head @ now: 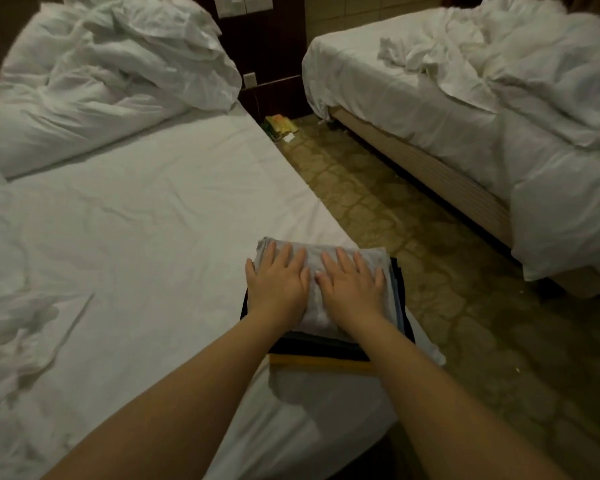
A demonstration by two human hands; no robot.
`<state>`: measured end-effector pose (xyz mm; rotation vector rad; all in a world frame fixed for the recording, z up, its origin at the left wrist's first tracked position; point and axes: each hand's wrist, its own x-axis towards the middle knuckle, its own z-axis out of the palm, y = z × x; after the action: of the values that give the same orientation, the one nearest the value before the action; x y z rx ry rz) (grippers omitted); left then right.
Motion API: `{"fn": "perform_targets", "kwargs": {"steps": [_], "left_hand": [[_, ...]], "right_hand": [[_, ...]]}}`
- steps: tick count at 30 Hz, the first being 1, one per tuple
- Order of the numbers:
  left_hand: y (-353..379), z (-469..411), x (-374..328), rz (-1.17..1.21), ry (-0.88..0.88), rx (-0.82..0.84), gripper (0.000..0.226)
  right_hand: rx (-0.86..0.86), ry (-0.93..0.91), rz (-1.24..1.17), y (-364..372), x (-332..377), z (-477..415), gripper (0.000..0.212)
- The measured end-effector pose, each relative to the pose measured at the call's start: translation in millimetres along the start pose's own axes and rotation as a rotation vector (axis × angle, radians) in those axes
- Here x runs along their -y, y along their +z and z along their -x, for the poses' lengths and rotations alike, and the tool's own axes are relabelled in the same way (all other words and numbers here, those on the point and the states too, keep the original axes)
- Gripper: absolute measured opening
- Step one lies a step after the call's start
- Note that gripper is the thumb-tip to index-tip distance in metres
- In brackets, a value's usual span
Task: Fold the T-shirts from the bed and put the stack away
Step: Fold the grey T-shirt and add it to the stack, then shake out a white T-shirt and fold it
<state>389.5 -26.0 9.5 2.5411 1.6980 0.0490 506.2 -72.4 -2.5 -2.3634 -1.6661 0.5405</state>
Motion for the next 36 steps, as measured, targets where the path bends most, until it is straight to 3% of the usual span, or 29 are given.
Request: {"fn": "perform_targets", "kwargs": {"steps": [3,8,14,18,22,29,36], "left_hand": [[-16,-1,3,0.107,-0.009,-0.001,0.048],[-51,44,24,0.173,0.010,-0.170,0.053],[-54,142,109,0.193,-0.166,-0.337,0.046],[-45,208,185,0.162,-0.342,-0.392,0.044],[-35,264,253,0.168,-0.516,-0.321,0.049],[0,312,330,0.212,-0.688,-0.232,0.052],[41,315,350,0.357,-0.656,-0.171,0.066]], "right_hand": [[-0.004,-0.010,0.016,-14,9,-3,0.049],[-0.242,-0.104,-0.112,-35,53,25,0.042],[-0.322,-0.278,-0.178,-16,133,81,0.035],[-0.226,-0.388,-0.171,30,193,118,0.034],[-0.101,-0.464,-0.155,84,254,155,0.034],[0.071,-0.443,-0.052,168,321,174,0.038],[0.241,-0.301,0.141,223,320,160,0.045]]}}
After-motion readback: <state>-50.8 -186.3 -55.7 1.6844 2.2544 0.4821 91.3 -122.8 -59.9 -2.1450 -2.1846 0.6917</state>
